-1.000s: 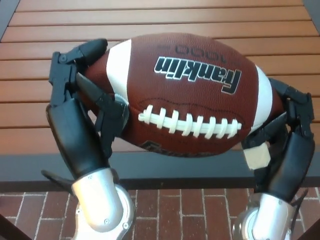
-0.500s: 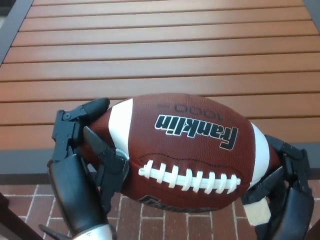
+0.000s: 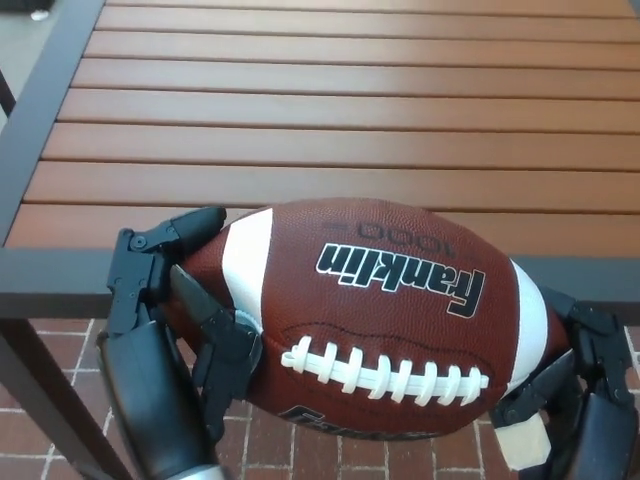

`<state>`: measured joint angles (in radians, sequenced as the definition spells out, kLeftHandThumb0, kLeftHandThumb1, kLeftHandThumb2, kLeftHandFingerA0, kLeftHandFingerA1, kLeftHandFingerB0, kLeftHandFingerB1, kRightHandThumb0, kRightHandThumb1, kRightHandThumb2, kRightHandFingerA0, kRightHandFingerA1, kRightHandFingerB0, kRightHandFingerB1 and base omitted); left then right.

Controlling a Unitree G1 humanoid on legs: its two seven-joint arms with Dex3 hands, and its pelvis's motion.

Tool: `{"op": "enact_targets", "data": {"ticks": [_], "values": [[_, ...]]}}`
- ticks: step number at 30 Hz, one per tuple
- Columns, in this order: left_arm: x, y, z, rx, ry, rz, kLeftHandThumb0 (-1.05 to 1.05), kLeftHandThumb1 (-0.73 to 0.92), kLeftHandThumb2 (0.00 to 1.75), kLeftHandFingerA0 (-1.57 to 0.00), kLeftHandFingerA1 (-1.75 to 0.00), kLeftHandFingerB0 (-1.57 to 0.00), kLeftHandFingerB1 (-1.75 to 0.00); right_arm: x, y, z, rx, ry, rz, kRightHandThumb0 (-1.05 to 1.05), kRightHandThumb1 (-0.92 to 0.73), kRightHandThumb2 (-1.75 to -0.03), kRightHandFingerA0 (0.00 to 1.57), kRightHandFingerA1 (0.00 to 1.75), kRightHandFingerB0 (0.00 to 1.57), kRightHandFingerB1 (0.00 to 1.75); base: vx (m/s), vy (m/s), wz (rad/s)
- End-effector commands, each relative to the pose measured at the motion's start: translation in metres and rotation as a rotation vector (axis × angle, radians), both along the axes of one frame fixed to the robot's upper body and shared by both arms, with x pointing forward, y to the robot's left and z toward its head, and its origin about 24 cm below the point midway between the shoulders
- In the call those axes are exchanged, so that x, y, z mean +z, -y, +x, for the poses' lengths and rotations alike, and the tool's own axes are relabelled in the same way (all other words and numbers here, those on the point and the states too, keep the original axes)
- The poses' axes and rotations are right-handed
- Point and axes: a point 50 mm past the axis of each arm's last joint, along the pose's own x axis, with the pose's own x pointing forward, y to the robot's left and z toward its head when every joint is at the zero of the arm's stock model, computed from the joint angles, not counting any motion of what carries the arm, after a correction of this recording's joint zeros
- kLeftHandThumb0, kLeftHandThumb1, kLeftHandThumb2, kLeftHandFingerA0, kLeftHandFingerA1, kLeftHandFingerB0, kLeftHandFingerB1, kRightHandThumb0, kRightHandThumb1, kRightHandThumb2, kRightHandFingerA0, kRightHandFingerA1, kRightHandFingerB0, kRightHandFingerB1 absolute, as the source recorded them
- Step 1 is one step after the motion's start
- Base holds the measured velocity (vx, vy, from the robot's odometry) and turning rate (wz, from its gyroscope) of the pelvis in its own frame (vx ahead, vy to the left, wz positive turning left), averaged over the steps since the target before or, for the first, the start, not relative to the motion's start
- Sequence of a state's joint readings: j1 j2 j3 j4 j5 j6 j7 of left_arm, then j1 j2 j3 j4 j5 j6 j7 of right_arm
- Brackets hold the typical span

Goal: Pick up a football using both hands and turn around and walk towards another desk and put it on the desk

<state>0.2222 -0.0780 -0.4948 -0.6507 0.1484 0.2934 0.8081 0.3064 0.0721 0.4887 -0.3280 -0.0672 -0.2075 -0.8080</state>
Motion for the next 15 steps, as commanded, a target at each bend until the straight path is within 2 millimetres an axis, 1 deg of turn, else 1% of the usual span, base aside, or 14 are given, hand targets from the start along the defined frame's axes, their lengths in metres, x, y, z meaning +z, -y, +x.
{"op": "enact_targets", "data": {"ticks": [1,2,6,7,9,10,11,15], "values": [[0.0075,0.0617,-0.0217,-0.35,0.024,-0.156,-0.18,0.45,1.18,-0.96,-1.6,-0.83,-1.52,0.0427,-0.0595,-0.0191,0.357,0.251,0.031,-0.26,-0.69,-0.77,0.86,1.61,0.74,1.41,-0.09,0.019,0.13],[0.006,0.0619,-0.0248,-0.35,0.017,-0.154,-0.18,0.45,1.18,-0.96,-1.6,-0.83,-1.52,0.0403,-0.0586,-0.0232,0.377,0.237,0.039,-0.26,-0.69,-0.77,0.86,1.61,0.74,1.41,-0.08,0.003,0.15],[0.006,0.0618,-0.0249,-0.35,0.017,-0.154,-0.18,0.45,1.18,-0.96,-1.6,-0.83,-1.52,0.0403,-0.0585,-0.0232,0.377,0.237,0.038,-0.26,-0.69,-0.77,0.86,1.61,0.74,1.41,-0.09,-0.103,0.36],[0.0049,0.0622,-0.0262,-0.351,0.021,-0.175,-0.2,0.47,1.1,-0.96,-1.58,-0.83,-1.5,0.0402,-0.059,-0.0236,0.375,0.241,0.033,-0.24,-0.68,-0.79,0.86,1.63,0.74,1.43,-0.12,-0.154,0.6],[0.0048,0.0622,-0.0263,-0.351,0.021,-0.177,-0.2,0.47,1.1,-0.96,-1.58,-0.83,-1.5,0.0402,-0.059,-0.0237,0.374,0.241,0.032,-0.24,-0.68,-0.79,0.86,1.63,0.74,1.43,-0.2,-0.25,0.71],[0.0048,0.0622,-0.0264,-0.351,0.021,-0.177,-0.2,0.47,1.1,-0.96,-1.58,-0.83,-1.5,0.0402,-0.059,-0.0237,0.374,0.241,0.032,-0.24,-0.68,-0.79,0.86,1.63,0.74,1.43,-0.03,-0.09,0.17],[0.0056,0.0623,-0.0256,-0.361,0.025,-0.174,-0.19,0.46,1.16,-0.96,-1.58,-0.84,-1.49,0.0408,-0.0581,-0.0227,0.371,0.255,0.027,-0.27,-0.71,-0.73,0.84,1.62,0.74,1.42,-0.04,-0.059,0.37],[0.0064,0.0619,-0.0257,-0.363,0.03,-0.176,-0.18,0.45,1.18,-0.97,-1.58,-0.85,-1.5,0.041,-0.0583,-0.0226,0.366,0.259,0.024,-0.26,-0.71,-0.75,0.86,1.61,0.75,1.42,-0.07,-0.158,0.46]]}}
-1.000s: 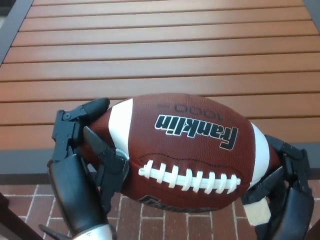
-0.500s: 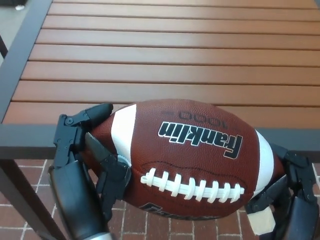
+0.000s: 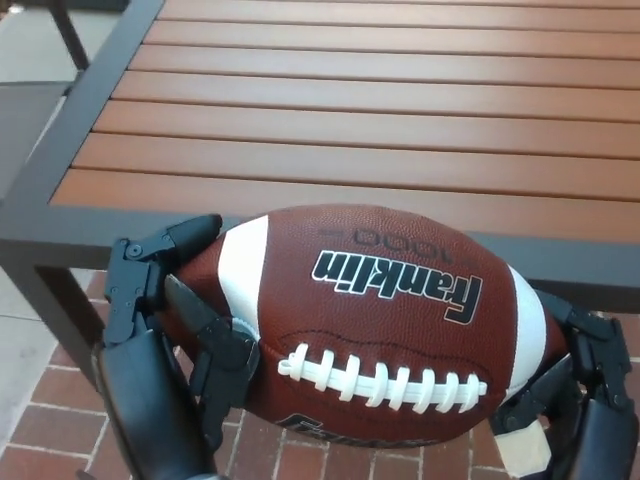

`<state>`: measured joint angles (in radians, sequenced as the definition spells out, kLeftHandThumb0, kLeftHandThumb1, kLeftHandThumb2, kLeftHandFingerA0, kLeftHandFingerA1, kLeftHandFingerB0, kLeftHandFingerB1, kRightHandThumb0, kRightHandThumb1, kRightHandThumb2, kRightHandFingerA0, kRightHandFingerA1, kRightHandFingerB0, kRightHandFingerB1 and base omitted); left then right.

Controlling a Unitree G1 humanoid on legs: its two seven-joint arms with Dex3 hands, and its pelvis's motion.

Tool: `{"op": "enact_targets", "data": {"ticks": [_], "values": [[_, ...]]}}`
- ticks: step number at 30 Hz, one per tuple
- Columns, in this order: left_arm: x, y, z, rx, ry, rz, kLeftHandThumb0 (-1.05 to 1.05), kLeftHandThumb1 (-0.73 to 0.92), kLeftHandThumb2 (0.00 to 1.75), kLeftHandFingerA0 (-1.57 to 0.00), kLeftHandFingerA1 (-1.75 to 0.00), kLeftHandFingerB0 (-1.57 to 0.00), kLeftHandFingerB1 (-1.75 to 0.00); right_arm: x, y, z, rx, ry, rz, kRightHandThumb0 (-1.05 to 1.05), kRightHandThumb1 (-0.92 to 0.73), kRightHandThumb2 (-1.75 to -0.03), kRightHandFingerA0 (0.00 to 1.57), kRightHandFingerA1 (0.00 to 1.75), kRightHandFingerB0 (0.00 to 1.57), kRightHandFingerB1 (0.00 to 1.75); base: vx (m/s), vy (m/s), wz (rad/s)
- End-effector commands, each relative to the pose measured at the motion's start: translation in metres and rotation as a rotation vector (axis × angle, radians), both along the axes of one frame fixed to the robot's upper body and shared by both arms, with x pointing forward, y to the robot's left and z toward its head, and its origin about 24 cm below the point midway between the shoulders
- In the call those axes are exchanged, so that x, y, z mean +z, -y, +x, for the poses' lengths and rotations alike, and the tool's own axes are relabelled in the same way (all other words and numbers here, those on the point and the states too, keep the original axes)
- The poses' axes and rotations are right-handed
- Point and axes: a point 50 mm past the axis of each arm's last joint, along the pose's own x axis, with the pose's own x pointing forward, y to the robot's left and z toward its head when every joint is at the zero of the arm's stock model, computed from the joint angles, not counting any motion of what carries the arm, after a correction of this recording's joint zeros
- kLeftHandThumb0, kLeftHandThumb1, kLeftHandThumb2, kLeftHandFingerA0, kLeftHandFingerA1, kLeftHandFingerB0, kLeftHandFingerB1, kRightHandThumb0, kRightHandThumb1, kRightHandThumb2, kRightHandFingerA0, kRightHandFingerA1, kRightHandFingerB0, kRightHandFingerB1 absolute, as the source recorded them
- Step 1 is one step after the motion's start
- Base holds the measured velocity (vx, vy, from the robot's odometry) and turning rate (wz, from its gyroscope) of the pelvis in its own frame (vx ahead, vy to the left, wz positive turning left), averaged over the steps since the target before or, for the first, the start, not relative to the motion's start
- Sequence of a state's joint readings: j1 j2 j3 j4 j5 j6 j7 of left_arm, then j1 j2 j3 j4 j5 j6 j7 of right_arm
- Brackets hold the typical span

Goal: Pick up a football using both hands and turn around and walk towards another desk and put it on the desk

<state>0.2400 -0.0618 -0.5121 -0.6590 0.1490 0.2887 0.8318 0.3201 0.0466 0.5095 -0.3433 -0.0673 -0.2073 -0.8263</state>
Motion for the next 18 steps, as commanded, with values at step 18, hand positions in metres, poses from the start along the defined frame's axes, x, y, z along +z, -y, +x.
{"op": "enact_targets", "data": {"ticks": [18], "values": [[0.0085,0.0603,-0.0204,-0.351,0.04,-0.19,-0.26,0.51,1.05,-0.99,-1.55,-0.83,-1.46,0.0409,-0.0615,-0.0167,0.361,0.256,0.031,-0.26,-0.68,-0.78,0.86,1.61,0.75,1.4,-0.03,0.067,0.81]]}}
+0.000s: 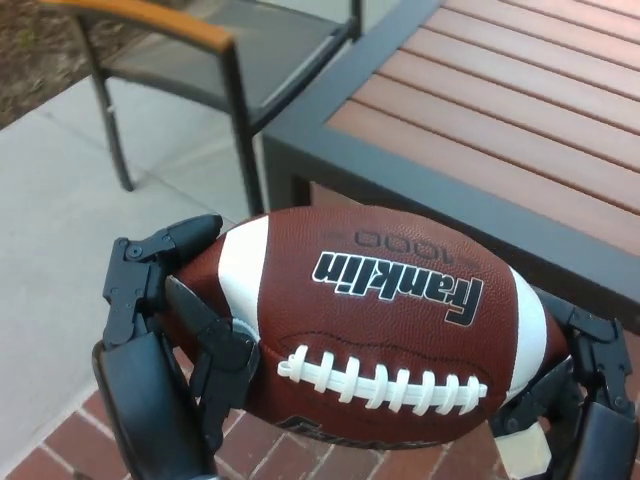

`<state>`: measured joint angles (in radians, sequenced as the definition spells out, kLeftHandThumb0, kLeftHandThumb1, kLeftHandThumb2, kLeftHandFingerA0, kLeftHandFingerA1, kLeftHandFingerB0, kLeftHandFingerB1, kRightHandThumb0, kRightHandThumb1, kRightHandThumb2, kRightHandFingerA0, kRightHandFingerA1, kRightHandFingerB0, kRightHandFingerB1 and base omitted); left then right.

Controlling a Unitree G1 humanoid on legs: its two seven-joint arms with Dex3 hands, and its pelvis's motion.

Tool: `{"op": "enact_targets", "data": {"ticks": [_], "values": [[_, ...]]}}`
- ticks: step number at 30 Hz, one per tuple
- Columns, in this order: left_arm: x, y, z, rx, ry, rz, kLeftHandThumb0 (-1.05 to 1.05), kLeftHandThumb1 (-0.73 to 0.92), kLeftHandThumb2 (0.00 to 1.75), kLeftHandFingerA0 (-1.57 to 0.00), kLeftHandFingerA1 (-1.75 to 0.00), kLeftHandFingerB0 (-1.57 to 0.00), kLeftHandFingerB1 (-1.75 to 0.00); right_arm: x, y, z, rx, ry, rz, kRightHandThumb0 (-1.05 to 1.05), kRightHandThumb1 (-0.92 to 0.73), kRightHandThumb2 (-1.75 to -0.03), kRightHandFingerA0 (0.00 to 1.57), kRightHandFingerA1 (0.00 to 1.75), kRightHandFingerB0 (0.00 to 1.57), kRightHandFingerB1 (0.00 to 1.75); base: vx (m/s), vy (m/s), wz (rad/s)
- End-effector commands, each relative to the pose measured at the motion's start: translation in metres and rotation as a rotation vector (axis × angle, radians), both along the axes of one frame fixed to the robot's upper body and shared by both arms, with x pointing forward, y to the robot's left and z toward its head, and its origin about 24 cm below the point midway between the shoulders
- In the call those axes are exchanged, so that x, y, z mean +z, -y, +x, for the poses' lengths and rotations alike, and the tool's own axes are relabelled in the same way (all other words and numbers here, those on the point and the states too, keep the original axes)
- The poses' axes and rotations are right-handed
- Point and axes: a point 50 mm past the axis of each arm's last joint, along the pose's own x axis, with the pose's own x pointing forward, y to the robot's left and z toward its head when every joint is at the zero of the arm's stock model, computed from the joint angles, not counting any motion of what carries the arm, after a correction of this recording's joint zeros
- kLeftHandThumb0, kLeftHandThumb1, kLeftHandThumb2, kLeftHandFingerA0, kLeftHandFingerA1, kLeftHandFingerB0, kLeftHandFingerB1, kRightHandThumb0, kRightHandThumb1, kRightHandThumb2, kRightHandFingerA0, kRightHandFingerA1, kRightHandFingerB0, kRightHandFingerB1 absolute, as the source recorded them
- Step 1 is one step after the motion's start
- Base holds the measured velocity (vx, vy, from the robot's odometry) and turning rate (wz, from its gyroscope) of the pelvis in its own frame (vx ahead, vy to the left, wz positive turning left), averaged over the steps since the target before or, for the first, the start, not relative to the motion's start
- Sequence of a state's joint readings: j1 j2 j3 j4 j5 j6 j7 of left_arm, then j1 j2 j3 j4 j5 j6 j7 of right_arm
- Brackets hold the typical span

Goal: Pick up a football using both hands and turn around and walk towards another desk and put it on the desk

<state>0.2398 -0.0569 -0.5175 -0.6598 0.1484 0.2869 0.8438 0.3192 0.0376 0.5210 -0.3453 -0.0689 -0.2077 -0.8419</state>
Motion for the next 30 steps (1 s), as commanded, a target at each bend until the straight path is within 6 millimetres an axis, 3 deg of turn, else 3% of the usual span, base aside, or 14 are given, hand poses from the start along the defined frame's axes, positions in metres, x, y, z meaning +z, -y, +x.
{"op": "enact_targets", "data": {"ticks": [1,6,7,13,15,27,28,30], "values": [[0.0087,0.0602,-0.0189,-0.356,0.038,-0.191,-0.22,0.49,1.05,-0.98,-1.55,-0.84,-1.49,0.0411,-0.0605,-0.0146,0.361,0.259,0.028,-0.32,-0.74,-0.71,0.84,1.61,0.76,1.42,0.0,-0.11,0.87],[0.0096,0.0601,-0.0173,-0.352,0.043,-0.171,-0.29,0.51,1.06,-1.01,-1.54,-0.85,-1.46,0.0421,-0.0605,-0.0121,0.358,0.266,0.025,-0.26,-0.69,-0.77,0.87,1.62,0.75,1.41,-0.04,-0.174,1.06],[0.0101,0.06,-0.0165,-0.351,0.043,-0.167,-0.22,0.49,1.04,-0.97,-1.55,-0.83,-1.51,0.0427,-0.0608,-0.0114,0.357,0.266,0.029,-0.26,-0.66,-0.82,0.87,1.6,0.78,1.41,-0.09,-0.355,0.27],[0.0106,0.058,-0.0163,-0.351,0.059,-0.164,-0.24,0.55,0.96,-0.93,-1.58,-0.81,-1.52,0.0435,-0.0632,-0.0099,0.365,0.263,0.041,-0.28,-0.69,-0.81,0.88,1.62,0.76,1.41,-0.09,-0.234,0.88],[0.0109,0.0578,-0.0165,-0.347,0.059,-0.166,-0.25,0.58,0.91,-0.95,-1.57,-0.82,-1.52,0.0438,-0.0639,-0.0087,0.369,0.275,0.032,-0.28,-0.69,-0.8,0.89,1.62,0.75,1.42,-0.01,-0.041,1.0],[0.0101,0.0577,-0.0145,-0.373,0.063,-0.153,-0.26,0.53,0.98,-0.95,-1.59,-0.82,-1.53,0.0438,-0.0635,-0.0087,0.364,0.261,0.058,-0.31,-0.69,-0.77,0.87,1.6,0.77,1.41,0.04,0.116,1.09],[0.0096,0.0578,-0.0146,-0.369,0.057,-0.152,-0.39,0.56,0.86,-0.97,-1.54,-0.81,-1.46,0.0429,-0.0638,-0.0089,0.362,0.259,0.055,-0.32,-0.7,-0.76,0.86,1.61,0.76,1.42,0.05,-0.034,0.91],[0.0091,0.0582,-0.0149,-0.362,0.05,-0.15,-0.39,0.56,0.86,-0.97,-1.54,-0.81,-1.46,0.0419,-0.064,-0.0092,0.361,0.257,0.05,-0.32,-0.7,-0.76,0.86,1.61,0.76,1.42,0.03,-0.028,0.99]]}}
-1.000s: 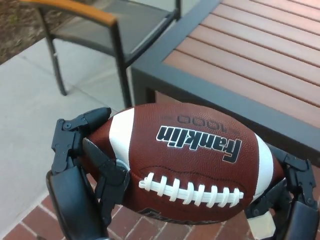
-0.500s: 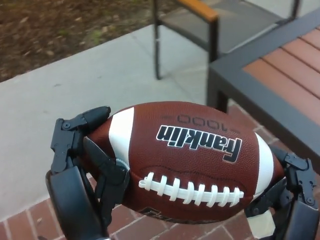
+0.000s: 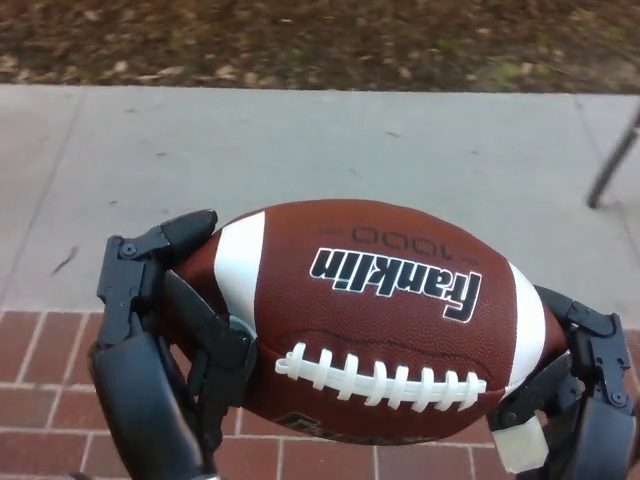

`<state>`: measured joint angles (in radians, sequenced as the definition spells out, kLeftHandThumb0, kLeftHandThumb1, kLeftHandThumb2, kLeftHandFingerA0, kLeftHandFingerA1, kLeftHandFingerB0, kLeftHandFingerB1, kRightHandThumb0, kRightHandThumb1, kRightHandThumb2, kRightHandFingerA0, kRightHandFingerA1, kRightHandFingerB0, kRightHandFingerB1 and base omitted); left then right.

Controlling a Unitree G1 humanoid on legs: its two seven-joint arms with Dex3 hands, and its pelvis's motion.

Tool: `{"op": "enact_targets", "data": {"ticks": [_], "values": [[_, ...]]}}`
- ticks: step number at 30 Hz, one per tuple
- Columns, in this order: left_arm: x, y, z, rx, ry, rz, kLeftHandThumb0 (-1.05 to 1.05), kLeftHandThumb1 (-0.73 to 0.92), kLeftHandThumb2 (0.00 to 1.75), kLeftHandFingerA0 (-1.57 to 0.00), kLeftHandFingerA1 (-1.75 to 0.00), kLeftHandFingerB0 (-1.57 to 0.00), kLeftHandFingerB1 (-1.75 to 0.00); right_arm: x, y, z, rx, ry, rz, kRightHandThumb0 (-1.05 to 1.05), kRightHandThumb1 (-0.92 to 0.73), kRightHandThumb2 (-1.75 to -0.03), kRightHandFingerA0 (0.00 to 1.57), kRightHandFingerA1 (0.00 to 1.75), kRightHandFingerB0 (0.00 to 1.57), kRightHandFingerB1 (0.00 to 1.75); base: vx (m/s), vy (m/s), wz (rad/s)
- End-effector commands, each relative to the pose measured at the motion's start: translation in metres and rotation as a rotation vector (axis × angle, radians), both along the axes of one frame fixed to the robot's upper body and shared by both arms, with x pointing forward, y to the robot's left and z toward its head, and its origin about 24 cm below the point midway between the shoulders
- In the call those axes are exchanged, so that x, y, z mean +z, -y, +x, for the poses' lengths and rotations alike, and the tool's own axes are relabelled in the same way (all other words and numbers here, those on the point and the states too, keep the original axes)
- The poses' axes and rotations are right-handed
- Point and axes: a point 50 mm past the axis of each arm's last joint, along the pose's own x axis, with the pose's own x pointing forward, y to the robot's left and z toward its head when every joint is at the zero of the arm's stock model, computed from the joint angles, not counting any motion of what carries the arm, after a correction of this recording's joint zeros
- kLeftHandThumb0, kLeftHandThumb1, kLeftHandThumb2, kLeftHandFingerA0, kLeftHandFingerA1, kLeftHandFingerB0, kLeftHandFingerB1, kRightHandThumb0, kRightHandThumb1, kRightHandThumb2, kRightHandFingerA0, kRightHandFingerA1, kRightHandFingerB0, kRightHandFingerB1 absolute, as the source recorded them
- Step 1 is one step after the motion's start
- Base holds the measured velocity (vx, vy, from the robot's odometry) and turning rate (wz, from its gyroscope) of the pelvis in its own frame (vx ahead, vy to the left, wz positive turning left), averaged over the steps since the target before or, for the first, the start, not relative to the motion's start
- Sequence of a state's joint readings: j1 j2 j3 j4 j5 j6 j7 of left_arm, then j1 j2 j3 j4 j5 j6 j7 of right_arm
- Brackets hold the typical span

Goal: Pick up a football using both hands and turn around and walk towards another desk and put it on the desk

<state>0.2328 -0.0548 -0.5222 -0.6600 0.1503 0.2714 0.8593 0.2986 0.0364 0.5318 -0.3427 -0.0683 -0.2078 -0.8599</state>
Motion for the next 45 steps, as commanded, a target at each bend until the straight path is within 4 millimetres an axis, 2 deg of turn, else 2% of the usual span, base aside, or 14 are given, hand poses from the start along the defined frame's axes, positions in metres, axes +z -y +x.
{"op": "enact_targets", "data": {"ticks": [1,2,8,14,17,26,27,30,31,35,36,43,45], "values": [[0.0068,0.0578,-0.0149,-0.371,0.03,-0.14,-0.39,0.56,0.86,-0.97,-1.54,-0.81,-1.46,0.0394,-0.0617,-0.0115,0.361,0.243,0.041,-0.32,-0.7,-0.76,0.86,1.61,0.76,1.42,0.01,-0.133,1.07],[0.0068,0.0579,-0.0149,-0.372,0.029,-0.14,-0.29,0.58,0.86,-0.96,-1.57,-0.81,-1.52,0.0395,-0.0612,-0.0114,0.36,0.247,0.04,-0.31,-0.71,-0.75,0.87,1.64,0.74,1.44,0.01,-0.128,1.09],[0.0059,0.0573,-0.0155,-0.374,0.026,-0.14,-0.27,0.56,0.89,-0.95,-1.6,-0.82,-1.52,0.0384,-0.0614,-0.0117,0.357,0.245,0.044,-0.34,-0.73,-0.74,0.87,1.62,0.75,1.44,-0.02,-0.256,0.92],[0.006,0.0561,-0.0147,-0.365,0.028,-0.128,-0.32,0.6,0.78,-0.95,-1.59,-0.82,-1.52,0.0394,-0.0634,-0.0111,0.357,0.245,0.067,-0.3,-0.71,-0.75,0.89,1.63,0.76,1.44,-0.04,-0.155,1.06],[0.0064,0.0561,-0.0149,-0.372,0.032,-0.133,-0.3,0.58,0.83,-0.97,-1.56,-0.81,-1.52,0.0394,-0.0632,-0.0111,0.355,0.245,0.061,-0.36,-0.73,-0.7,0.88,1.62,0.78,1.45,-0.08,-0.062,1.04],[0.005,0.0555,-0.0158,-0.369,0.014,-0.139,-0.29,0.56,0.86,-0.97,-1.57,-0.83,-1.52,0.0381,-0.0637,-0.0124,0.359,0.23,0.064,-0.34,-0.7,-0.75,0.89,1.63,0.78,1.45,0.05,0.116,0.98],[0.0053,0.056,-0.014,-0.377,0.023,-0.144,-0.3,0.59,0.79,-0.96,-1.57,-0.82,-1.52,0.0388,-0.063,-0.0107,0.359,0.232,0.066,-0.32,-0.71,-0.75,0.86,1.62,0.75,1.44,0.11,0.165,0.74],[0.0054,0.0562,-0.0132,-0.38,0.027,-0.147,-0.3,0.59,0.79,-0.96,-1.57,-0.82,-1.52,0.0391,-0.0627,-0.01,0.359,0.233,0.066,-0.32,-0.71,-0.75,0.86,1.62,0.75,1.44,0.02,-0.031,0.53],[0.0055,0.0562,-0.0132,-0.38,0.035,-0.151,-0.31,0.57,0.91,-0.96,-1.57,-0.83,-1.52,0.0387,-0.0626,-0.0097,0.356,0.237,0.054,-0.35,-0.74,-0.72,0.85,1.62,0.76,1.44,0.02,-0.044,0.64],[0.0055,0.0562,-0.0133,-0.38,0.048,-0.157,-0.31,0.57,0.91,-0.96,-1.57,-0.83,-1.52,0.0383,-0.0626,-0.0094,0.353,0.242,0.036,-0.35,-0.74,-0.72,0.85,1.62,0.76,1.44,0.01,-0.076,0.64],[0.0056,0.0566,-0.0127,-0.371,0.04,-0.131,-0.32,0.58,0.82,-0.97,-1.55,-0.83,-1.51,0.0386,-0.0621,-0.0088,0.352,0.243,0.055,-0.35,-0.73,-0.71,0.85,1.61,0.77,1.43,-0.09,-0.211,0.79],[0.0058,0.0564,-0.0128,-0.376,0.048,-0.155,-0.31,0.59,0.88,-0.97,-1.57,-0.84,-1.52,0.0382,-0.063,-0.0083,0.357,0.242,0.046,-0.34,-0.74,-0.71,0.86,1.63,0.74,1.46,0.16,-0.059,0.44],[0.0052,0.0562,-0.0138,-0.372,0.045,-0.154,-0.31,0.57,0.89,-0.95,-1.59,-0.83,-1.53,0.0375,-0.0631,-0.0089,0.359,0.243,0.043,-0.4,-0.75,-0.7,0.83,1.63,0.78,1.47,0.16,0.035,0.61]]}}
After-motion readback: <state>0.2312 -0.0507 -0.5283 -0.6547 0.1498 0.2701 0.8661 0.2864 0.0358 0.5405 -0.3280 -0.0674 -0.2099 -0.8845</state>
